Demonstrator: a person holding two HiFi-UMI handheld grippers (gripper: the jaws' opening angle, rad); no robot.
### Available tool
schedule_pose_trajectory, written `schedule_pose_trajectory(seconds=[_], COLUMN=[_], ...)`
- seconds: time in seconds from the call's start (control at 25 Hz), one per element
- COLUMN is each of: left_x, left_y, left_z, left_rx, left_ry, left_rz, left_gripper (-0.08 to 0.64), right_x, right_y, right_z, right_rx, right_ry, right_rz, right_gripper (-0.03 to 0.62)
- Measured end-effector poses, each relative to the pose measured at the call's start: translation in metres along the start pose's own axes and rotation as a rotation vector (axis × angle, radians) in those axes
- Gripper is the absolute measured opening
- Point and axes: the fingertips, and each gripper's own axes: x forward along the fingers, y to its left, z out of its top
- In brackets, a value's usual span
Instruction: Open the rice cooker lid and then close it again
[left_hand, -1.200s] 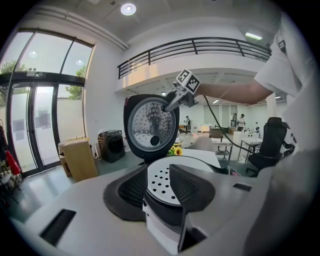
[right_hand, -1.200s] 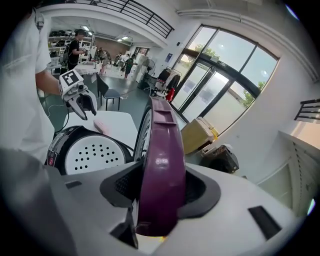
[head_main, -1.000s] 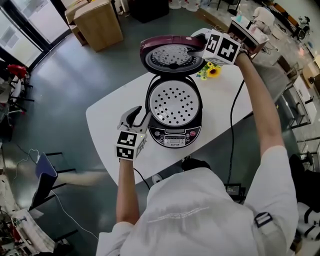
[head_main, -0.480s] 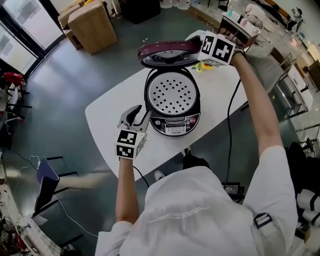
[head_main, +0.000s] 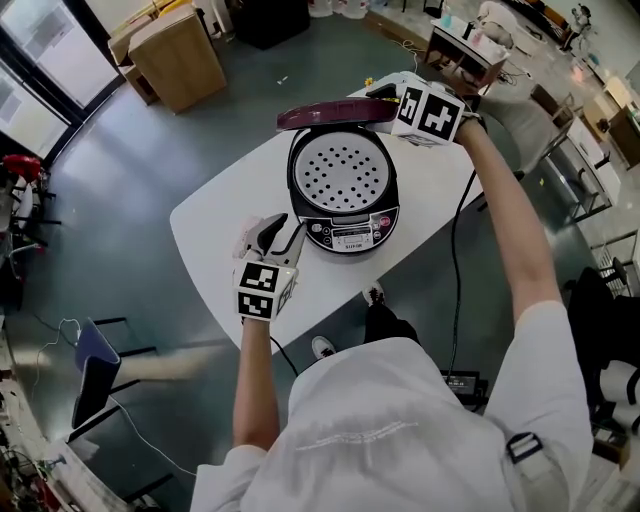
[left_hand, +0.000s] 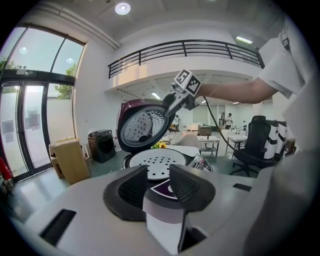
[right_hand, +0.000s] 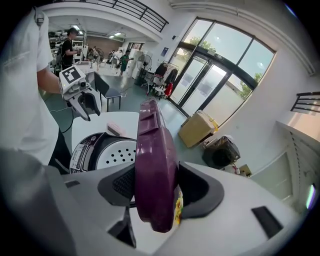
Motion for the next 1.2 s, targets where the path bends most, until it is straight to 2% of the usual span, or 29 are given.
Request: schedule_pose_trajectory(seconds=[0.48,1.2], left_x=[-0.014,-0.021], left_y=[-0.006,-0.024], left_z=[-0.021,-0.048], left_rx=[-0.039,-0.06], left_ry=[0.012,0.052], left_rz=[0.002,-0.031], left_gripper=[0.15,0.15], right_x=[0.0,0.011], right_y=[0.043,0.105], right_z=[-0.007,-0.024], right_rx=[0.021,0.083], right_ry=[-0.02,-0.058], right_rz=[0.021,0.107], right_gripper=[0.284,0.313])
